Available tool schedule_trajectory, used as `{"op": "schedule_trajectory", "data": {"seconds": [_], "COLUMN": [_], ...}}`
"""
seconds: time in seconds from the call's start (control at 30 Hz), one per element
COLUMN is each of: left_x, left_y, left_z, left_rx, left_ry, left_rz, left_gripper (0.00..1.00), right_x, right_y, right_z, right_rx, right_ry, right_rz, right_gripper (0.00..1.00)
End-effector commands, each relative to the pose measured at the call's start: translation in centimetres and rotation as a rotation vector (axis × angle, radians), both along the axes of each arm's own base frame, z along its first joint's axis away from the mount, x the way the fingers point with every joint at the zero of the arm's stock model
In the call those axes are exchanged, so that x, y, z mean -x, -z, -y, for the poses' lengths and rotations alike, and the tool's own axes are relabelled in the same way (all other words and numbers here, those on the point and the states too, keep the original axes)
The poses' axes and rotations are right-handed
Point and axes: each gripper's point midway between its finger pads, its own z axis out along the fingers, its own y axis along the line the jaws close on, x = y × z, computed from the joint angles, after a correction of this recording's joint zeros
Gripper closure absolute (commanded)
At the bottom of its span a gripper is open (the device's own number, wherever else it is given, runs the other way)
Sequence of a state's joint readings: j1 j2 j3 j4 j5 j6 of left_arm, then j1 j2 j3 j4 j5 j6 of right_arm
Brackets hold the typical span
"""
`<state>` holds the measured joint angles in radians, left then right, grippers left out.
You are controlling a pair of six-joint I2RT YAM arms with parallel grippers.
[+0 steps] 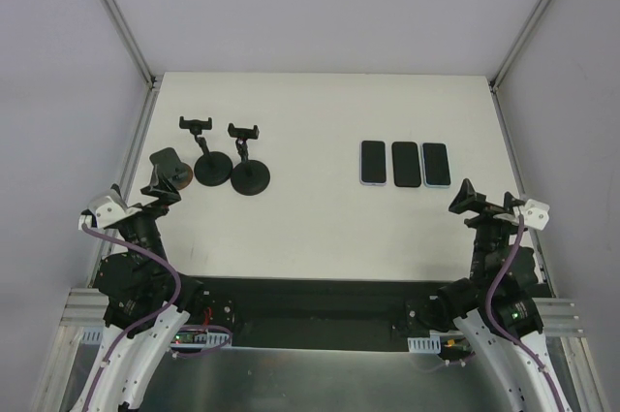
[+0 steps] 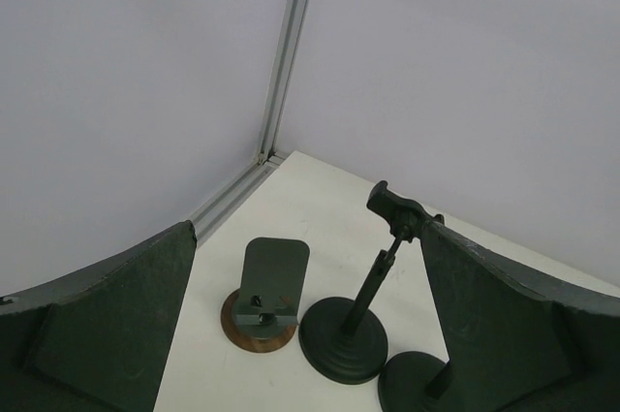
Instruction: Remove the phone from the phone stand
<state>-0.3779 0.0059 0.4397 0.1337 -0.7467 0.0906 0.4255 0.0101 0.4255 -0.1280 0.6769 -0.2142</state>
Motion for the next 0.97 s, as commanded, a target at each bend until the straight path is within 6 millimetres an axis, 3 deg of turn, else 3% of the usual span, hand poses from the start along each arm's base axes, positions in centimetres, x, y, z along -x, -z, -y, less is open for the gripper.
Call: {"op": "schedule_trajectory", "data": {"seconds": [0.0, 0.93], "left_x": [1.6, 0.4], "left_y": [-1.7, -1.5], "left_z": [-1.2, -0.8], "left_rx": [0.037, 0.002], "left_ry": [-0.041, -0.044], "left_rz": [0.067, 0.009], "left_gripper": [0.01, 0.01], "right_x": [1.0, 0.6], "right_y": [-2.3, -2.3], "right_z": [0.2, -0.8], "right_rx": [-0.046, -0.022], "right_ry": [-0.018, -0.066], "right_rz": [0.122, 0.126], "right_gripper": [0.04, 0.04]}}
